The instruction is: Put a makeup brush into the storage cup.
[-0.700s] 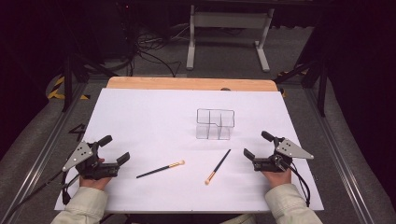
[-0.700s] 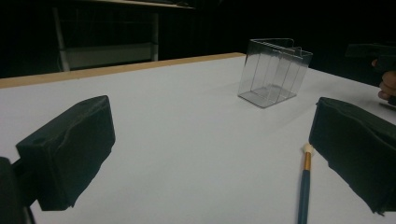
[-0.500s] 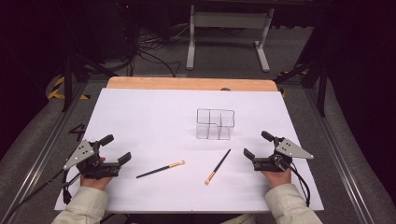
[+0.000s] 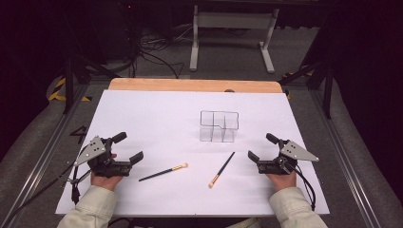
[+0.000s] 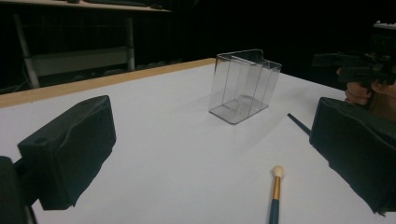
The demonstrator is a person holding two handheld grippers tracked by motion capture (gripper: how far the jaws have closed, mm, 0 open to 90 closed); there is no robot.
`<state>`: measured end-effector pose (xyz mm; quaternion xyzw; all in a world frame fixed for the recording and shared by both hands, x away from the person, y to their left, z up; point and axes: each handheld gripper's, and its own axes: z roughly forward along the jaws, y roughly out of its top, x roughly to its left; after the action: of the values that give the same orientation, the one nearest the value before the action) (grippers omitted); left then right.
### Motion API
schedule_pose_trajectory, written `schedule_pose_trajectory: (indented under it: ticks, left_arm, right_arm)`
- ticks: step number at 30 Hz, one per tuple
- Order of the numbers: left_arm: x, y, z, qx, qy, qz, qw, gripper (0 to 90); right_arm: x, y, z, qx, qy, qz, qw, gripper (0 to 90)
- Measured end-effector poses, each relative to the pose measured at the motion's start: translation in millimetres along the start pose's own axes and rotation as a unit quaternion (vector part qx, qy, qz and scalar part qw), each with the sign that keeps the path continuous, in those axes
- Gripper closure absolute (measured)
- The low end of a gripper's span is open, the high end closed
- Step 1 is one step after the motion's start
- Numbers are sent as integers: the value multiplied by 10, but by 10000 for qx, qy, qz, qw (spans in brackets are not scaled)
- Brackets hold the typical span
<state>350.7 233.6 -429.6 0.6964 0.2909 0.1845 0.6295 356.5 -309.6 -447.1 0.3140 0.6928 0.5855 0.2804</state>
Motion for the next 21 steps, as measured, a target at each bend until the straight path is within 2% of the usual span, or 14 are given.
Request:
schedule_pose_trajectory:
  ticks: [8, 16, 19, 21]
  left_arm:
    - [-46, 67, 96, 33, -133, -17, 9999, 11]
    - [-98, 186, 201, 415, -213, 131, 9988, 13]
    - [-102, 245, 250, 665, -339, 15, 9972, 20]
    - [-99, 290, 285, 916, -383, -40, 9950, 19]
  right_arm:
    - [0, -3, 3, 22, -9, 15, 10000, 4]
    - [1, -4, 2, 60, -22, 4, 10000, 4]
    - [-2, -5, 3, 83, -26, 12, 10000, 5]
    - [-6, -6, 5, 92, -7, 19, 10000, 6]
